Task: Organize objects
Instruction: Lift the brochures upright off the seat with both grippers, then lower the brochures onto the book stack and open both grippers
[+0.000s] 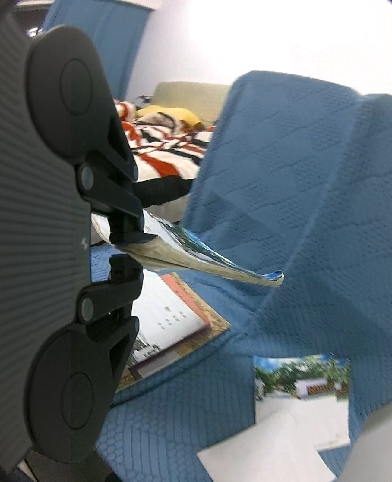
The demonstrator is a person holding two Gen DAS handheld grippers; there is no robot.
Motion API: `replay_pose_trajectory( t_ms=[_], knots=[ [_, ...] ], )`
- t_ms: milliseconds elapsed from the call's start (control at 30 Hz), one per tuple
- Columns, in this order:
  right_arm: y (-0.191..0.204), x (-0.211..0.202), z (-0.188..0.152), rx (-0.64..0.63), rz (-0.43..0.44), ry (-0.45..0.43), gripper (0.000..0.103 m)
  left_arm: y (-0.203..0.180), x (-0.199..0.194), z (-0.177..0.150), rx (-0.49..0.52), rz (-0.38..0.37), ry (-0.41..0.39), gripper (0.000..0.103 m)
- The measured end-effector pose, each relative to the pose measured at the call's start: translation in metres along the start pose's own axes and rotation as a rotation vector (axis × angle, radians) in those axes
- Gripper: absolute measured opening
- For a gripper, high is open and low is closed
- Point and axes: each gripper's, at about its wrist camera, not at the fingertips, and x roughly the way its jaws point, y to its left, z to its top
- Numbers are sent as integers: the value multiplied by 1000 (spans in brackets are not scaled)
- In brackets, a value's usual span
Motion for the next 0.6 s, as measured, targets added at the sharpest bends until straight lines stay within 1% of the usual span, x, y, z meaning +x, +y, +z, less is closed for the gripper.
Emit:
replay_pose_trajectory(
  t_ms=[233, 433, 500, 600],
  knots=[
    [-8, 52, -36, -40, -30, 63, 10, 48, -10, 16, -22, 66, -3, 8],
    [-18, 82, -45, -89, -78, 71, 10, 89, 4, 21, -22, 128, 24, 8],
    [-23, 89, -49, -103, -85, 56, 10, 98, 9, 22, -29, 142, 40, 9],
    [-30, 98, -52, -122, -122, 59, 10, 108, 18, 20, -17, 173, 68, 9]
  ],
)
